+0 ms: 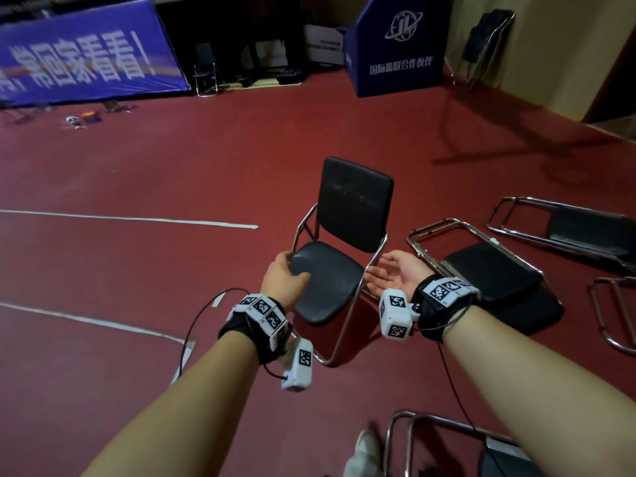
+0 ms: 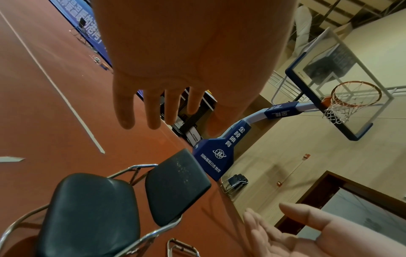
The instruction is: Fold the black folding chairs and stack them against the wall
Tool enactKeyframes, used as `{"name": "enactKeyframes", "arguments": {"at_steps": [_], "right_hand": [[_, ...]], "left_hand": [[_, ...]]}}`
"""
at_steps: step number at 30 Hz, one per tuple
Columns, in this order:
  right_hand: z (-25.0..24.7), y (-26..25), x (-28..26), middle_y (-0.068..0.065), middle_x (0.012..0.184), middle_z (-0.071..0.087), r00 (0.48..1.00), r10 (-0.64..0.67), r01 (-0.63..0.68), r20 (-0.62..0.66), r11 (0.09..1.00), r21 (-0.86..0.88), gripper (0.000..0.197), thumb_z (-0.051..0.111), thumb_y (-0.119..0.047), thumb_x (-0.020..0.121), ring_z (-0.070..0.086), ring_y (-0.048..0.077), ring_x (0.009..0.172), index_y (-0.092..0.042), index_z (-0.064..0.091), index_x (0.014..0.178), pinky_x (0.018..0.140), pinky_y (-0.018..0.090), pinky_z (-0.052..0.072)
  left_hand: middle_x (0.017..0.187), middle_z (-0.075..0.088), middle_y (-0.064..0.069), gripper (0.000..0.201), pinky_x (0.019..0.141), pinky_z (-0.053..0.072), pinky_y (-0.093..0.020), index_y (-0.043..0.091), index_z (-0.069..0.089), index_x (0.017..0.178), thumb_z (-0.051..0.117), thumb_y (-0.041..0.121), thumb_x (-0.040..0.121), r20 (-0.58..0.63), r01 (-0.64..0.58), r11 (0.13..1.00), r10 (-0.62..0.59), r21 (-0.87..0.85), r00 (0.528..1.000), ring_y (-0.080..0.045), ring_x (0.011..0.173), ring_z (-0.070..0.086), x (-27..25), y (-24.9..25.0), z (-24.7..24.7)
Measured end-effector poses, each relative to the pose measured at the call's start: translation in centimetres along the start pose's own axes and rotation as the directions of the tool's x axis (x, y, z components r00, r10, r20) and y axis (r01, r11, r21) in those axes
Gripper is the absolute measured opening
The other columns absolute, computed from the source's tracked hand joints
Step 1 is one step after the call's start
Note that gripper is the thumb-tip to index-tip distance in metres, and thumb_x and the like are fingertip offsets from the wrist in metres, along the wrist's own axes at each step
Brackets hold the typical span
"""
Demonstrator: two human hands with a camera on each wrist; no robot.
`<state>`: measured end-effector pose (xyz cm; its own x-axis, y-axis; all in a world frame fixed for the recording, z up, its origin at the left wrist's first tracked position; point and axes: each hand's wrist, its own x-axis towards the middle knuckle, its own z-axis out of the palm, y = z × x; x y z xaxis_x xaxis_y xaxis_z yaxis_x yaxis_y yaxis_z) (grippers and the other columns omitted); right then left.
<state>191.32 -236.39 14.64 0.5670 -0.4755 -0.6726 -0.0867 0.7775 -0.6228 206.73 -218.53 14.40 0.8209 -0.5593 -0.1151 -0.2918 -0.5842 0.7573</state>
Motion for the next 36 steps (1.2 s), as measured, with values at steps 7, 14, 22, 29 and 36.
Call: {"name": "enactKeyframes", "arguments": {"at_steps": [7,14,22,29,36], "right_hand": [[4.4,-8.0,9.8,0.014,0.088,0.061,0.999,-0.004,0.004,-0.033,1.0,0.02,0.009,0.049,-0.018,0.097,0.064,0.031,0.079,-0.011,0.049,0.092,0.073,0.043,0.05],[6.6,-13.6,17.7,0.013,0.092,0.063,0.999,-0.002,0.004,-0.054,0.999,0.046,0.006,0.048,-0.018,0.096,0.066,0.031,0.082,-0.012,0.05,0.095,0.072,0.042,0.052],[9.3,-22.8,25.4,0.012,0.09,0.063,0.978,-0.116,0.133,-0.171,0.987,0.089,0.006,0.049,-0.018,0.096,0.066,0.029,0.08,-0.013,0.051,0.092,0.07,0.039,0.052],[11.7,-28.8,31.2,0.011,0.089,0.065,0.957,-0.163,0.179,-0.24,0.983,0.044,0.005,0.05,-0.016,0.096,0.067,0.028,0.083,-0.012,0.053,0.097,0.073,0.038,0.054],[10.2,-33.5,39.5,0.006,0.08,0.061,0.946,-0.174,0.138,-0.275,0.98,-0.145,0.007,0.049,-0.017,0.098,0.064,0.023,0.076,-0.012,0.054,0.096,0.073,0.036,0.053]], "left_hand": [[0.132,0.057,-0.012,0.057,0.1,0.048,-0.039,0.012,0.047,0.141,0.065,0.015,0.088,0.011,0.006,1.0,-0.006,0.007,1.0,-0.03,0.119,0.057,13.5,1.9,-0.3],[0.139,0.054,-0.012,0.064,0.105,0.046,-0.039,0.013,0.044,0.145,0.068,0.017,0.086,0.11,0.024,0.998,-0.03,0.058,0.993,-0.029,0.125,0.055,23.8,3.2,1.8],[0.12,0.068,-0.006,0.042,0.096,0.049,-0.032,0.01,0.063,0.127,0.068,0.02,0.087,0.197,-0.123,0.991,0.11,0.058,0.974,-0.024,0.113,0.064,38.9,7.5,3.3],[0.084,0.071,-0.005,0.007,0.082,0.055,-0.037,0.017,0.069,0.083,0.063,0.018,0.088,0.223,-0.204,0.977,0.185,0.068,0.957,-0.028,0.088,0.069,50.7,11.8,4.8],[0.078,0.07,-0.004,0.012,0.077,0.056,-0.037,0.013,0.067,0.075,0.071,0.017,0.086,0.288,-0.135,0.987,0.107,0.081,0.952,-0.027,0.081,0.068,57.2,12.4,10.4]]}}
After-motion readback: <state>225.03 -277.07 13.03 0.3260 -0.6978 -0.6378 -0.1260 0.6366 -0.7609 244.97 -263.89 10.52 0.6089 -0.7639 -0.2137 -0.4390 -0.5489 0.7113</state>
